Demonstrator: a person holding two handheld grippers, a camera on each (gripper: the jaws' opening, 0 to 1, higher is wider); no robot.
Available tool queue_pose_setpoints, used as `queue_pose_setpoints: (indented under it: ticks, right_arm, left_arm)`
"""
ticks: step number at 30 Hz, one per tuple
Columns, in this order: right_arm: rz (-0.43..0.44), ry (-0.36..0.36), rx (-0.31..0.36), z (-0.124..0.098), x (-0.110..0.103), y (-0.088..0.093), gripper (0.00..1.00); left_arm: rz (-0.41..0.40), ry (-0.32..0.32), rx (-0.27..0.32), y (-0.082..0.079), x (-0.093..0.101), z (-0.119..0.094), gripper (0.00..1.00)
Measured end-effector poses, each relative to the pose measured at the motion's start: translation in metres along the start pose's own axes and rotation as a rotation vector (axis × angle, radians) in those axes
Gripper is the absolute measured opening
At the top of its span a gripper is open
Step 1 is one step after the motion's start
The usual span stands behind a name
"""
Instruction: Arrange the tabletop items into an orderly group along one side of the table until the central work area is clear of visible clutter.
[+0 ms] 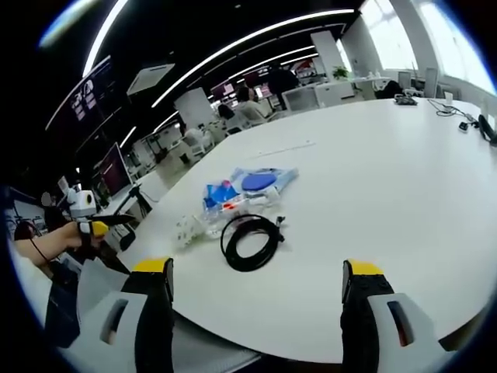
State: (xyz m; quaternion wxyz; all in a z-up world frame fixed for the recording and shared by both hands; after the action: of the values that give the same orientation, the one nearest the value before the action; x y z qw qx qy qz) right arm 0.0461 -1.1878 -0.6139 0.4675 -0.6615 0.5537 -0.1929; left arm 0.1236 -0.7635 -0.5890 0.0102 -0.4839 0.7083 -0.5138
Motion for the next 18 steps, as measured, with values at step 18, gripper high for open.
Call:
queue_pose_setpoints:
  ticks: [18]
  right_arm:
    - [0.01, -0.023, 0.002, 0.02, -0.003, -0.003, 0.88]
  left_arm:
    - [-0.013, 0.011, -0.033, 0.002, -0.005, 0.022, 0.9]
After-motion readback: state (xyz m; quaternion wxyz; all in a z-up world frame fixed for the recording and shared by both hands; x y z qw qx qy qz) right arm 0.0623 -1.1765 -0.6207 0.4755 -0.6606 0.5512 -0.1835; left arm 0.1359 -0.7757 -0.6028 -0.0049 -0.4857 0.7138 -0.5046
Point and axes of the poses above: the point that each gripper's makers call its tool centre point, and the gripper's own axes: z roughly forward along the fingers, x roughly to its right, y roughly out of its underside, the point moved 8 cm from there along -z, roughly backward along the fingers, and after that the axes turned 9 degrees about -z, right-handed, at the moved point
